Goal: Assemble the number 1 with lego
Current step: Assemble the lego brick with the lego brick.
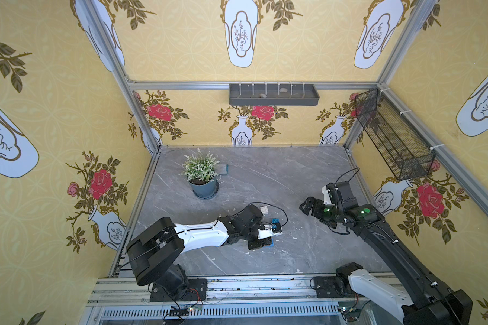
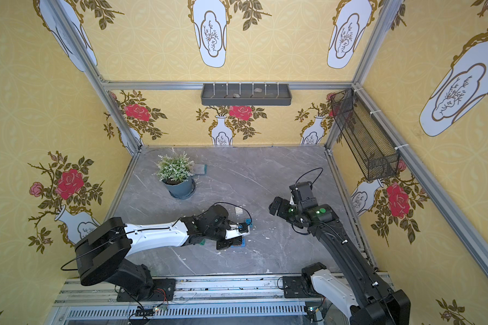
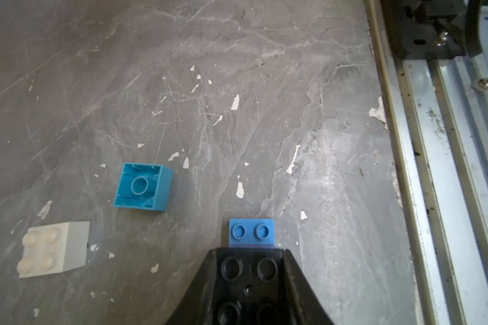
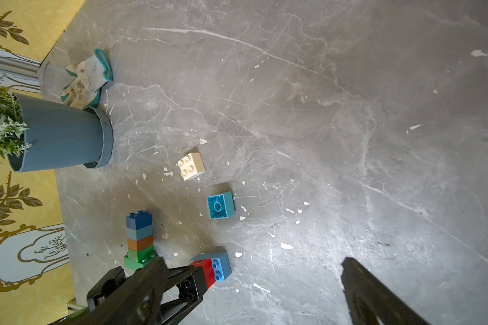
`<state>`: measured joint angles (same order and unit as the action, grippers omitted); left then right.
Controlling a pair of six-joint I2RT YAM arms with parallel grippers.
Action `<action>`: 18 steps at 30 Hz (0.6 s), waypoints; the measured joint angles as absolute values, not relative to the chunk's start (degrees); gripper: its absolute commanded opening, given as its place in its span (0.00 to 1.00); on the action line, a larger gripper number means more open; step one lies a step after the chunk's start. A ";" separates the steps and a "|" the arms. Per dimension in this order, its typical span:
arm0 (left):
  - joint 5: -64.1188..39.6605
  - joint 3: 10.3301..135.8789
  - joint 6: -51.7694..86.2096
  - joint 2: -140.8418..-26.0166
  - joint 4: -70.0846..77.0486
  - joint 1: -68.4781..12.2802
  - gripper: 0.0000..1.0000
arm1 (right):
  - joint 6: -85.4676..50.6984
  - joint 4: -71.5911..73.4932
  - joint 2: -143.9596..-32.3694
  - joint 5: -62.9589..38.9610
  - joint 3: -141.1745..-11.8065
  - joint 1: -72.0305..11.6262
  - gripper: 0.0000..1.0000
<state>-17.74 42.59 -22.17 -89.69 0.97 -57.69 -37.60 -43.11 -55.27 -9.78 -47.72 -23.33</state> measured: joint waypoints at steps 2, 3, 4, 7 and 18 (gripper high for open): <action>-17.43 42.28 -21.47 -89.43 1.30 -57.71 0.00 | -37.52 -43.27 -55.27 -9.91 -47.72 -23.20 0.98; -17.17 41.93 -20.75 -89.17 1.61 -57.76 0.00 | -37.47 -43.24 -55.27 -9.91 -47.72 -23.18 0.98; -16.86 41.47 -20.47 -88.73 1.87 -57.78 0.00 | -37.47 -43.24 -55.29 -9.93 -47.72 -23.16 0.98; -16.43 40.64 -19.22 -87.81 2.00 -57.63 0.00 | -37.47 -43.24 -55.61 -10.02 -47.72 -23.16 0.98; -18.44 38.15 -15.09 -88.73 8.16 -56.14 0.00 | -37.47 -43.55 -55.81 -10.20 -48.25 -23.16 0.98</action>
<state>-18.44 38.15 -15.09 -88.73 8.16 -56.14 -37.47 -43.55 -55.81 -10.20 -48.25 -23.16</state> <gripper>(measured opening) 0.338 0.979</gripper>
